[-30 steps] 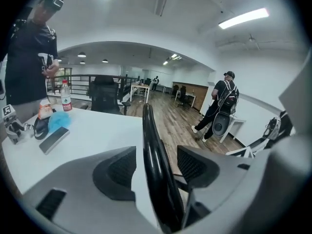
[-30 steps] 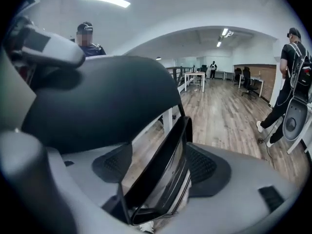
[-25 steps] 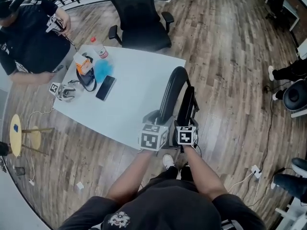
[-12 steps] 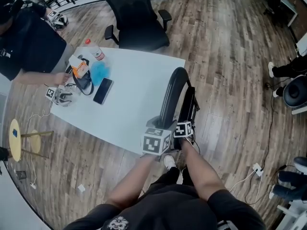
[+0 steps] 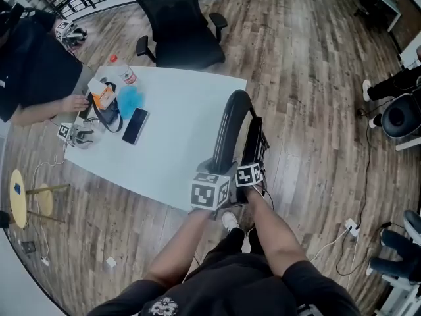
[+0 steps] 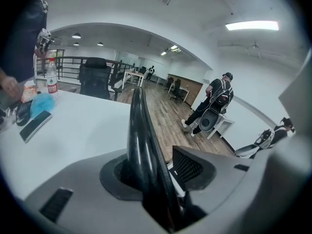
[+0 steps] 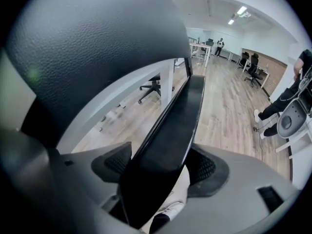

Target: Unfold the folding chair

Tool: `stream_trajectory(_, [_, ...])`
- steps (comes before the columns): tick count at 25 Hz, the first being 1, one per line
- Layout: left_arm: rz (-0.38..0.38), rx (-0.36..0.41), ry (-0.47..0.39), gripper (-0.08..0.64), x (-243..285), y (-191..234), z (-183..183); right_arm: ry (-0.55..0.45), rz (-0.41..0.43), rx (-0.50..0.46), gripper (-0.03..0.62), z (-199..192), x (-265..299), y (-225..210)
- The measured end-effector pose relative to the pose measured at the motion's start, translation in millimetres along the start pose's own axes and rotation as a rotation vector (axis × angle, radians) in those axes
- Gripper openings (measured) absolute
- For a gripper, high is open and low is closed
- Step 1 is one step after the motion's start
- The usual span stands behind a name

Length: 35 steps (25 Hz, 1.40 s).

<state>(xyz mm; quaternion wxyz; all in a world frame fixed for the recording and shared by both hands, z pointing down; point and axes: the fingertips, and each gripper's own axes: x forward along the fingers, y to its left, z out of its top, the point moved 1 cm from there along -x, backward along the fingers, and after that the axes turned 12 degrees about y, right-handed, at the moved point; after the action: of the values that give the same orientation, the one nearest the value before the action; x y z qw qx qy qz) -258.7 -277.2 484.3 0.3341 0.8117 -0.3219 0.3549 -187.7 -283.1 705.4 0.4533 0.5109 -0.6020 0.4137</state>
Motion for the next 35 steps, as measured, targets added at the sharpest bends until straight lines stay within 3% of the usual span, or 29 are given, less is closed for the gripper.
stream_trajectory(8, [-0.003, 0.004, 0.014, 0.190, 5, -5, -3, -0.049, 0.042, 0.115, 0.342, -30, -10, -48])
stream_trajectory(13, [0.017, 0.036, 0.053, 0.192, 13, -12, -8, -0.076, 0.084, 0.114, 0.342, -50, -20, -87])
stream_trajectory(22, [0.116, 0.044, 0.111, 0.192, 40, -35, -16, -0.084, 0.275, 0.192, 0.341, -104, -24, -176])
stream_trajectory(28, [0.162, 0.065, 0.174, 0.198, 68, -57, -27, -0.144, 0.479, 0.368, 0.347, -149, -17, -246])
stream_trajectory(35, [0.177, 0.025, 0.221, 0.198, 118, -78, -45, -0.149, 0.573, 0.428, 0.350, -199, 17, -332])
